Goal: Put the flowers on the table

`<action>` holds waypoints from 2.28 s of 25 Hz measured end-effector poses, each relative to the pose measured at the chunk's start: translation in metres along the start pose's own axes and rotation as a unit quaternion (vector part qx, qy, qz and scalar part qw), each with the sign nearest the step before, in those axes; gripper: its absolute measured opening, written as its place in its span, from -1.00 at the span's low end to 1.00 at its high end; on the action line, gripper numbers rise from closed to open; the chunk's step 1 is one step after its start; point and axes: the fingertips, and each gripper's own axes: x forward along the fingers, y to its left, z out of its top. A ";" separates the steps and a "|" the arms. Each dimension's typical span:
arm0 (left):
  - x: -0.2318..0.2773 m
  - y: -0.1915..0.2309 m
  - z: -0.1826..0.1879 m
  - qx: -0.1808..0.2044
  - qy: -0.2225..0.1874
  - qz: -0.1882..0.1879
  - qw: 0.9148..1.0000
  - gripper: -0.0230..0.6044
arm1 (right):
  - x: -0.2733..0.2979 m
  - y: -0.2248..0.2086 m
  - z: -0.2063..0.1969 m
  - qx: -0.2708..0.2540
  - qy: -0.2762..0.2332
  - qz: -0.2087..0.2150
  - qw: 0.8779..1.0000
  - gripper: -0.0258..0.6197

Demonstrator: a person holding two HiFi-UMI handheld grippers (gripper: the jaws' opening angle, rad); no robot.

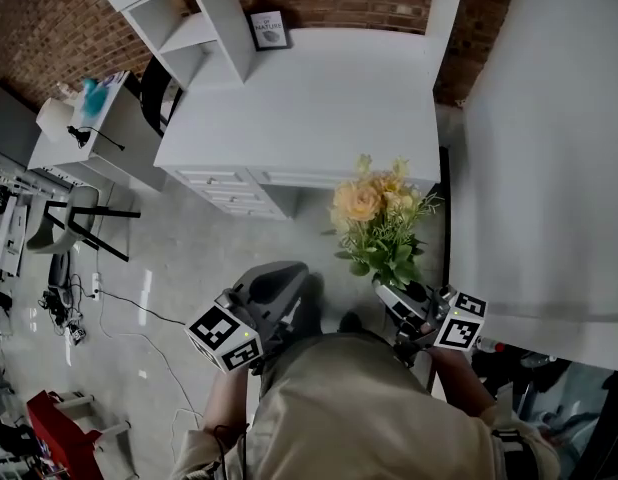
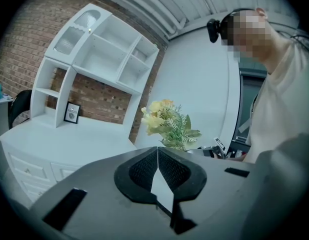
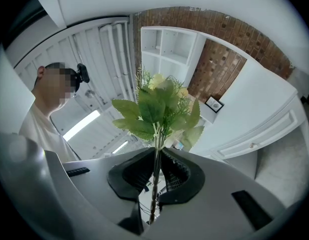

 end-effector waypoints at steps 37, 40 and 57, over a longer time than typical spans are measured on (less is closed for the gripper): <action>0.020 0.148 0.033 -0.063 -0.031 -0.025 0.997 -0.88 | 0.098 -0.042 0.023 -0.006 0.024 -0.082 0.996 -0.77; 0.023 0.160 0.041 -0.056 -0.031 -0.039 0.997 -0.88 | 0.110 -0.046 0.030 -0.012 0.021 -0.092 0.995 -0.77; 0.021 0.226 0.070 0.004 -0.034 -0.054 0.998 -0.88 | 0.177 -0.069 0.059 -0.033 0.010 -0.128 0.991 -0.77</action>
